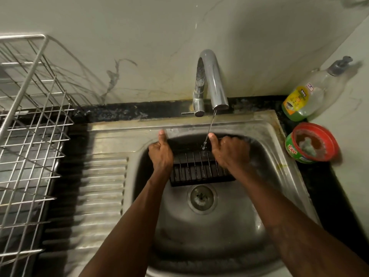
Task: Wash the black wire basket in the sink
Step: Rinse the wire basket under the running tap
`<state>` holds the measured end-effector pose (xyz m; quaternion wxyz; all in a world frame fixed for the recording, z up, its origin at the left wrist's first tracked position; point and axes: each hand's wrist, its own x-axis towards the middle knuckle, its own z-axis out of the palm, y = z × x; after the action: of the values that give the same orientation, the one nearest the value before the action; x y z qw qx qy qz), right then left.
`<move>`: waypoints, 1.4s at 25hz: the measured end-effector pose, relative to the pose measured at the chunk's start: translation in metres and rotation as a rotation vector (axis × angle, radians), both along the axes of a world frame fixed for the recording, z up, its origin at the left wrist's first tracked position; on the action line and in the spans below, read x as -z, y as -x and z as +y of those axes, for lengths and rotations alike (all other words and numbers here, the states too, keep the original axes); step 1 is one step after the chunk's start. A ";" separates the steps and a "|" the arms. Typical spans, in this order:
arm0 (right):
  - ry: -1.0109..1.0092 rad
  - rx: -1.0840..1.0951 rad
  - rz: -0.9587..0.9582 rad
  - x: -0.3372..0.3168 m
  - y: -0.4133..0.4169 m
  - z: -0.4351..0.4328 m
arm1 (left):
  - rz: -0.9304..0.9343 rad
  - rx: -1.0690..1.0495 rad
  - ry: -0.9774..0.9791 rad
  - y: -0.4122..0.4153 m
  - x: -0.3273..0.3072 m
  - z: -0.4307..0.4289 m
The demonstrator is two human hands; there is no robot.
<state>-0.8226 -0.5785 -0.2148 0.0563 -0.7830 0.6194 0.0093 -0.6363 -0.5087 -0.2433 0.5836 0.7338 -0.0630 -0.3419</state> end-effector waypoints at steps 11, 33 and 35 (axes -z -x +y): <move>-0.021 -0.217 -0.032 0.002 -0.024 0.012 | -0.045 -0.003 0.009 0.001 -0.002 0.002; 0.058 -0.200 -0.091 0.015 -0.087 0.068 | -0.074 0.050 0.029 0.000 0.010 0.004; 0.067 -0.321 -0.106 0.015 -0.091 0.072 | -0.081 0.057 0.032 0.001 0.011 0.005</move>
<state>-0.7312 -0.5069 -0.2299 0.0605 -0.8727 0.4825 -0.0436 -0.6375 -0.5036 -0.2543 0.5821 0.7356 -0.1129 -0.3275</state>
